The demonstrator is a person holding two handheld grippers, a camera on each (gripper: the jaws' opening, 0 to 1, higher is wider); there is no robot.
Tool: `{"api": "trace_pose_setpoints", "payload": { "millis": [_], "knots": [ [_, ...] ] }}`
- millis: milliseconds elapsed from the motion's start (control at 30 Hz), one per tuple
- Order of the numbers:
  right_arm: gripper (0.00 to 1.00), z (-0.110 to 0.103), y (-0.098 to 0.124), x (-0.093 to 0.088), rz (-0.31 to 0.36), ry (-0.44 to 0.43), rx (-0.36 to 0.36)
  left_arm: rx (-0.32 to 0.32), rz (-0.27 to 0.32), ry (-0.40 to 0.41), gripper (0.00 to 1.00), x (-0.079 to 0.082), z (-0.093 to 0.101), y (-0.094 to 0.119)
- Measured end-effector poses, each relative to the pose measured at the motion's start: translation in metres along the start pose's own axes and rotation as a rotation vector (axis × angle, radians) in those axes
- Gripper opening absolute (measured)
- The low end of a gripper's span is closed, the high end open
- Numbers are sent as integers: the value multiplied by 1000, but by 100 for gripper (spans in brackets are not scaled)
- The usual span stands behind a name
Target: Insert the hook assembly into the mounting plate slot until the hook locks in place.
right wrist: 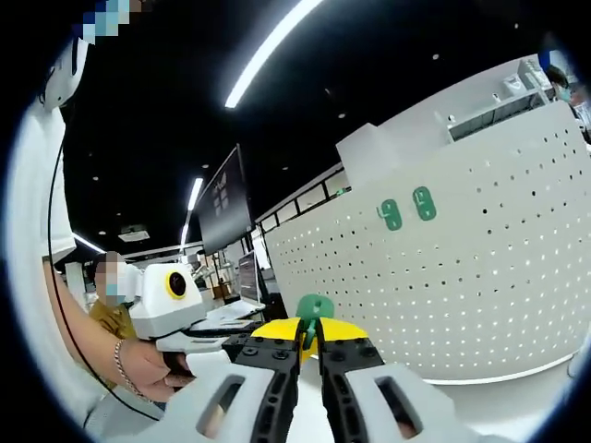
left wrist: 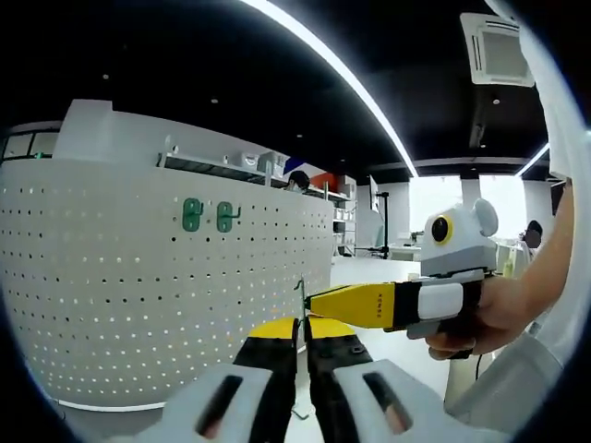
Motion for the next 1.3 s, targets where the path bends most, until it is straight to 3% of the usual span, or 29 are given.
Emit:
{"api": "trace_pose_setpoints", "payload": {
  "millis": [700, 967, 1300],
  "knots": [
    [0, 3, 0, -2, -15, -57, -45, 10, -12, -4, 2, -2, 1, 0],
    [0, 2, 1, 5, -8, -43, -41, -4, 12, 7, 6, 3, 2, -1],
    [0, 3, 1, 4, -11, -51, -39, -3, -44, -17, 46, -6, 4, -6]
  ]
}}
Point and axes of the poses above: the point that each gripper's makers call its tool centre point, and the gripper's own axes: y roughly backward along the fingers, z roughly to its right, x roughly out of its top, the point moved 4 cm from there along y, roughly backward along the fingers, and after that the axes turned 9 degrees about y, right-handed, at the moved point
